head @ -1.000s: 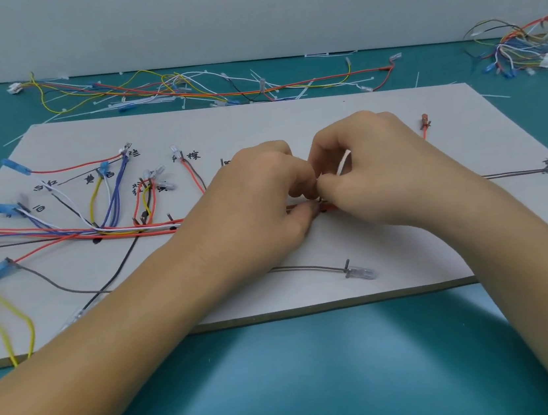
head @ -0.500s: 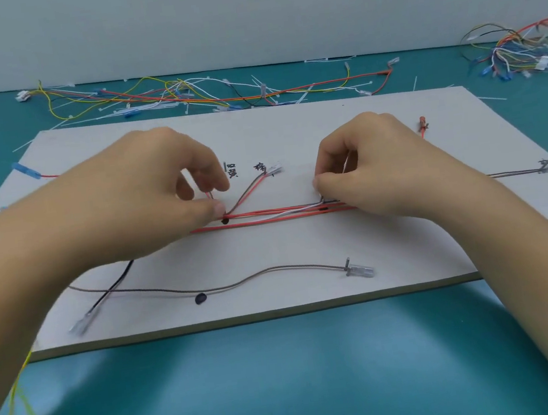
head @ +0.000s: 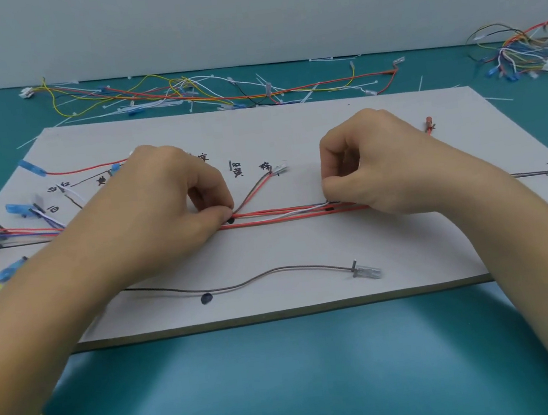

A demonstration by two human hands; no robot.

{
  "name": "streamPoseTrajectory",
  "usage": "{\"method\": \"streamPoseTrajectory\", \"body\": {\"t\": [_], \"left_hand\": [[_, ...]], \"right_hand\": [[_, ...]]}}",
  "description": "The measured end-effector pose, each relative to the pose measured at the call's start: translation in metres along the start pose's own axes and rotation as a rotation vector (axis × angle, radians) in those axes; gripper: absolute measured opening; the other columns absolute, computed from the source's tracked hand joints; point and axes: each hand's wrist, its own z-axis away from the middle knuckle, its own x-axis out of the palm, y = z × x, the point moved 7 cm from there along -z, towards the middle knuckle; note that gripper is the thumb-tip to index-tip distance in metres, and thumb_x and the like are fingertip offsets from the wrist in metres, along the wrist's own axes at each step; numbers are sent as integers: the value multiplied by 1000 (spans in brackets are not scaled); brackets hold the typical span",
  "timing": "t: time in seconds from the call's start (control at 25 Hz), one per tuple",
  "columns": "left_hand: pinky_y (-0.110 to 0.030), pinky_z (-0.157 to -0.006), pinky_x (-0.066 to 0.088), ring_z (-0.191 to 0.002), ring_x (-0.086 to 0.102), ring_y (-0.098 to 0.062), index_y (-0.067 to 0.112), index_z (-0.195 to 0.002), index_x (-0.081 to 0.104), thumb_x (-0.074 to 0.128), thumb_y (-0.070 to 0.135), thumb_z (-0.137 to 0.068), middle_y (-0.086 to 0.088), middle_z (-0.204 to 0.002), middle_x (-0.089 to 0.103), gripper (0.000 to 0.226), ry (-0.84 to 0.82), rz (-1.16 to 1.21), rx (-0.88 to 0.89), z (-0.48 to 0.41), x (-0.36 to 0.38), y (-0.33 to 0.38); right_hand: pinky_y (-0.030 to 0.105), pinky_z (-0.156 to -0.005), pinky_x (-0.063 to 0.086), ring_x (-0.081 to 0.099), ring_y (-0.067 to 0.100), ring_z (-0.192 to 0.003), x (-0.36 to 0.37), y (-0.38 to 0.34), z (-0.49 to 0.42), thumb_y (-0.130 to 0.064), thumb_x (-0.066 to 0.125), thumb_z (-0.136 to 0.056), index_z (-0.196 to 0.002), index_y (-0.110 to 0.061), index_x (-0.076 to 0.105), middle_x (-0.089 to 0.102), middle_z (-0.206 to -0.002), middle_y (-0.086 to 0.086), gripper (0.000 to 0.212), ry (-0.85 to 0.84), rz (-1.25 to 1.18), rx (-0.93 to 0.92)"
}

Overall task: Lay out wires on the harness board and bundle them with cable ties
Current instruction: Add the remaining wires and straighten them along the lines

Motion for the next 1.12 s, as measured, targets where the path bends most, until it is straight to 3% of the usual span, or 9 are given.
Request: {"method": "streamPoseTrajectory", "body": {"t": [0.08, 0.24, 0.36, 0.52, 0.64, 0.76, 0.92, 1.0, 1.12], "left_hand": [[-2, -64, 38, -72, 60, 7, 26, -77, 80, 79, 14, -81, 15, -70, 72, 13, 18, 16, 0, -1, 5, 6], [-33, -79, 53, -81, 67, -17, 21, -86, 81, 74, 13, -86, 4, -81, 75, 10, 60, 43, 35, -3, 25, 41], [-41, -81, 52, -89, 65, -29, 15, -90, 76, 65, 12, -88, -5, -87, 71, 12, 63, 8, 57, -8, 46, 73], [-37, -80, 46, -94, 61, -34, 18, -86, 61, 59, 10, -87, -5, -91, 66, 9, 46, -116, 32, -15, 58, 112], [-35, -79, 38, -99, 60, -32, 20, -85, 54, 64, 22, -91, -1, -89, 63, 11, -47, -115, 4, -8, 55, 116], [-30, -87, 50, -113, 60, -19, 28, -112, 66, 64, 38, -93, 7, -114, 67, 22, -47, 26, -55, -7, 18, 83], [-19, -67, 49, -90, 69, -5, 27, -101, 76, 67, 26, -94, 17, -93, 73, 11, 138, 54, -189, -25, -45, 4], [-19, -62, 44, -86, 69, -7, 31, -97, 77, 69, 26, -94, 18, -88, 71, 9, 106, 87, -269, -27, -43, -32], [-22, -61, 44, -76, 68, -15, 34, -88, 79, 70, 24, -94, 11, -76, 71, 14, 43, 89, -281, -27, -27, -58]], "right_hand": [[16, -45, 44, 53, 3, -48, -4, 4, 0, -19, 67, -74, -65, -21, 68, 65, -58, -8, 8, -14, 29, 11], [18, -34, 36, 48, 5, -40, -25, 27, 12, -18, 67, -71, -68, -19, 70, 64, -53, -4, 5, -102, 72, 127], [23, -51, 40, 48, 5, -45, -40, 51, 22, -15, 69, -69, -67, -16, 72, 66, -54, -2, 4, -177, 120, 245], [32, -68, 49, 62, 15, -61, -56, 69, 33, -10, 74, -74, -66, -21, 75, 72, -62, -1, 14, -191, 166, 379], [27, -61, 45, 62, 5, -61, -59, 49, 26, -20, 70, -81, -73, -35, 75, 70, -67, -16, 18, -12, 231, 313], [21, -55, 39, 58, -10, -64, -40, 8, 21, -25, 66, -83, -76, -29, 72, 66, -70, -25, 11, 139, 129, 165], [22, -66, 42, 56, 0, -79, -3, -25, 19, -30, 69, -87, -86, -32, 72, 62, -86, -14, 4, 84, 93, -15], [26, -71, 44, 57, 4, -84, 7, -25, 18, -31, 70, -88, -85, -32, 73, 59, -91, -12, 4, 37, 105, -18], [19, -70, 44, 57, 2, -84, 10, -20, 16, -29, 70, -87, -81, -33, 72, 58, -92, -11, 8, 28, 102, -3]]}}
